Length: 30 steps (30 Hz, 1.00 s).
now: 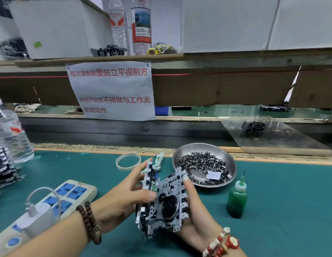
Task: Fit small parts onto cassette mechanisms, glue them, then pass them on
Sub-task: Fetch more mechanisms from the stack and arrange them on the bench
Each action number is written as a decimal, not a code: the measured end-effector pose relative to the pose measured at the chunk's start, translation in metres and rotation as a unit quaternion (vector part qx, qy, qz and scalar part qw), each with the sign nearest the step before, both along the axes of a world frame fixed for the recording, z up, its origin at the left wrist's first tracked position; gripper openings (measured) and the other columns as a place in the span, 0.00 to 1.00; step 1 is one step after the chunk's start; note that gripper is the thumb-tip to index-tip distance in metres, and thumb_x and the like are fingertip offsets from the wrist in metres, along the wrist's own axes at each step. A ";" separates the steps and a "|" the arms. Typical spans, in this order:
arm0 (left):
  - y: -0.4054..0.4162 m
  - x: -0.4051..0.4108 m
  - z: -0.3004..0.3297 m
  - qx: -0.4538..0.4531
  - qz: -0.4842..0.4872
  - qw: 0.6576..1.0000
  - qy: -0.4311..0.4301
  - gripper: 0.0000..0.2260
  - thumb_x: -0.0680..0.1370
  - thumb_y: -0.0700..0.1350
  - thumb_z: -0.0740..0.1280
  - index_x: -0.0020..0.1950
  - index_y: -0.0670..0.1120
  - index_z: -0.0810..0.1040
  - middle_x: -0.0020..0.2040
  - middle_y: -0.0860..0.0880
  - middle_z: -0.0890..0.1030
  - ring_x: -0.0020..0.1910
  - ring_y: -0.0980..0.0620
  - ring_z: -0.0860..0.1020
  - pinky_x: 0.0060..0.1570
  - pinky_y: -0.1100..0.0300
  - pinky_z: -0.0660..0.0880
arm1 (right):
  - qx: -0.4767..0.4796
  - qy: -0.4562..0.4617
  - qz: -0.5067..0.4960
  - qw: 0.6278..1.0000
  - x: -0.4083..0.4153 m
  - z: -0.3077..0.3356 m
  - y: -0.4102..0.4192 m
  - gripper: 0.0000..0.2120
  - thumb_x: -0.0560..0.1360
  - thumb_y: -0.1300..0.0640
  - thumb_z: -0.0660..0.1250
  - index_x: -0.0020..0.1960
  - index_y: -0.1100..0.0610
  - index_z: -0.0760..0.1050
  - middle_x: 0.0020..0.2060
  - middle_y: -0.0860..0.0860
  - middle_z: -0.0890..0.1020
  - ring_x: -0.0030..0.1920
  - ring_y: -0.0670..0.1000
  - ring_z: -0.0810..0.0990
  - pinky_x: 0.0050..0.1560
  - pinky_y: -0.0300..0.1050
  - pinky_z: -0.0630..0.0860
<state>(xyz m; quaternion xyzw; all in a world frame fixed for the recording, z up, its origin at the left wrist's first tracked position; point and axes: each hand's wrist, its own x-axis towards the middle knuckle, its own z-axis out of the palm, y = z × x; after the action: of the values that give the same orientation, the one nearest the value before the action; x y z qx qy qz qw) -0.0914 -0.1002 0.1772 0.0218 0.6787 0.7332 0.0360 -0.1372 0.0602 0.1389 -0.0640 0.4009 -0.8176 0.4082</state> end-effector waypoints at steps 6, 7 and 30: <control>0.015 0.001 -0.011 -0.006 0.040 0.999 -0.014 0.42 0.52 0.53 0.74 0.65 0.63 0.66 0.68 0.53 0.66 0.68 0.49 0.66 0.68 0.50 0.65 | 0.057 0.064 -0.036 0.996 0.004 0.001 -0.001 0.28 0.67 0.40 0.60 0.58 0.57 0.78 0.51 0.57 0.84 0.52 0.56 0.83 0.52 0.50 0.79; 0.017 0.001 -0.012 -0.022 0.058 0.998 -0.015 0.40 0.51 0.56 0.74 0.62 0.64 0.66 0.68 0.55 0.65 0.69 0.51 0.64 0.70 0.50 0.62 | 0.061 0.071 -0.044 0.995 0.005 0.002 -0.002 0.28 0.68 0.40 0.60 0.59 0.57 0.77 0.51 0.57 0.84 0.52 0.56 0.82 0.55 0.52 0.78; 0.009 -0.003 -0.011 -0.006 0.037 0.999 -0.037 0.32 0.53 0.47 0.71 0.58 0.50 0.75 0.56 0.42 0.80 0.53 0.40 0.79 0.48 0.49 0.78 | 0.201 0.196 -0.169 0.945 0.001 -0.005 -0.006 0.18 0.80 0.46 0.54 0.47 0.54 0.80 0.44 0.47 0.85 0.48 0.47 0.83 0.56 0.46 0.75</control>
<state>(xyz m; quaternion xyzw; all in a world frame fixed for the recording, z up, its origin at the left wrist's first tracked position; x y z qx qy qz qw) -0.0940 -0.0908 0.1663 -0.0307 0.6813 0.7306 0.0345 -0.1358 0.0543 0.1343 -0.0712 0.6341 -0.7482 0.1819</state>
